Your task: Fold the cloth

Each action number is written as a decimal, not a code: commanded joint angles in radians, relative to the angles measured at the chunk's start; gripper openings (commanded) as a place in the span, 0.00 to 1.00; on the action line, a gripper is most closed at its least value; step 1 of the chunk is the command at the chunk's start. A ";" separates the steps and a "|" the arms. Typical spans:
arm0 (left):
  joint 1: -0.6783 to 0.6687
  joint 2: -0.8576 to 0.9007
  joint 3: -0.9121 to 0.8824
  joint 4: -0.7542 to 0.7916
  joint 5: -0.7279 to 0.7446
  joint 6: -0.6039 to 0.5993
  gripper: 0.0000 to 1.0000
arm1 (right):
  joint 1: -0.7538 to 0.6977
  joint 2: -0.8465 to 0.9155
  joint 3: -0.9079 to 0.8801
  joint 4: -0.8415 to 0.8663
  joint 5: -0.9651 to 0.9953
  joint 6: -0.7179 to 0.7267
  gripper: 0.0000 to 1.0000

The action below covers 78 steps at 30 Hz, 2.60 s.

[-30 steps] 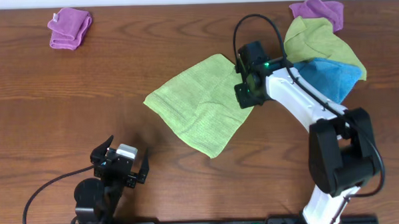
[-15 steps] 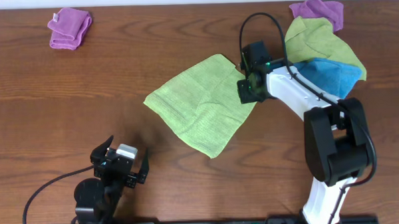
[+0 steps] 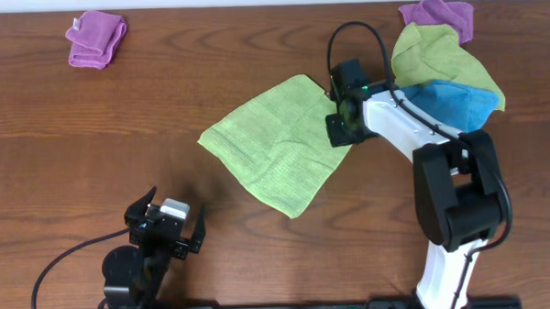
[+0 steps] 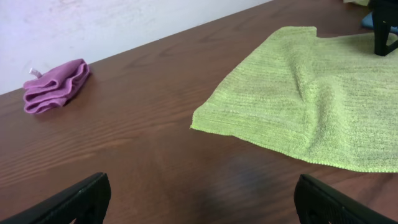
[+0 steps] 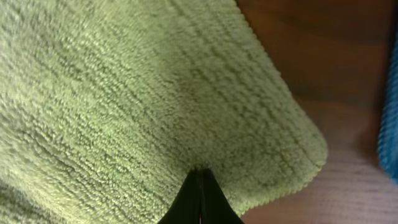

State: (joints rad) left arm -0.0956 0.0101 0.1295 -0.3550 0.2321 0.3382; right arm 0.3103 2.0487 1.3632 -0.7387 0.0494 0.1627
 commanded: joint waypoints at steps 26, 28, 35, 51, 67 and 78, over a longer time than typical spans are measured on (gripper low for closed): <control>-0.003 -0.006 -0.020 -0.007 -0.003 0.006 0.95 | 0.353 0.006 -0.019 -0.401 -0.113 0.165 0.01; -0.003 -0.006 -0.020 -0.007 -0.003 0.006 0.96 | 0.352 -0.015 -0.016 -0.420 -0.113 0.166 0.02; -0.003 -0.006 -0.020 -0.007 -0.003 0.006 0.95 | 0.349 -0.269 -0.004 -0.443 -0.072 0.182 0.02; -0.003 -0.006 -0.020 -0.006 -0.013 0.006 0.95 | 0.072 -0.564 0.009 -0.416 -0.060 0.002 0.02; -0.003 -0.006 -0.020 0.225 0.656 -0.585 0.95 | 0.020 -0.564 0.009 -0.475 -0.200 -0.177 0.53; -0.003 -0.006 -0.020 0.371 0.611 -0.739 0.95 | 0.015 -0.564 0.009 -0.476 -0.249 -0.205 0.60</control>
State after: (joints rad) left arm -0.0956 0.0101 0.1066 0.0067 0.8646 -0.3492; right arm 0.3347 1.4841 1.3624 -1.2140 -0.1810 -0.0227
